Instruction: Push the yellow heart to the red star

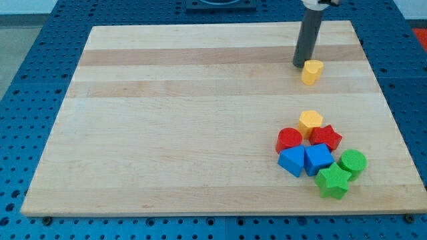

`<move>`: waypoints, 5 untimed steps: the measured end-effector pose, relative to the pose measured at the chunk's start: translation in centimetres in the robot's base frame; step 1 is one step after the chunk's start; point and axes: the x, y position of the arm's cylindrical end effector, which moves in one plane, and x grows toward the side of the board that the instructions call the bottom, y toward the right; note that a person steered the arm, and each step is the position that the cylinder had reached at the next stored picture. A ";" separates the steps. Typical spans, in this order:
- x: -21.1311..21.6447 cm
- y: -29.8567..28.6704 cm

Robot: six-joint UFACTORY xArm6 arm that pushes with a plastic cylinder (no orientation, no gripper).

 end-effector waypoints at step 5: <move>0.3 3.8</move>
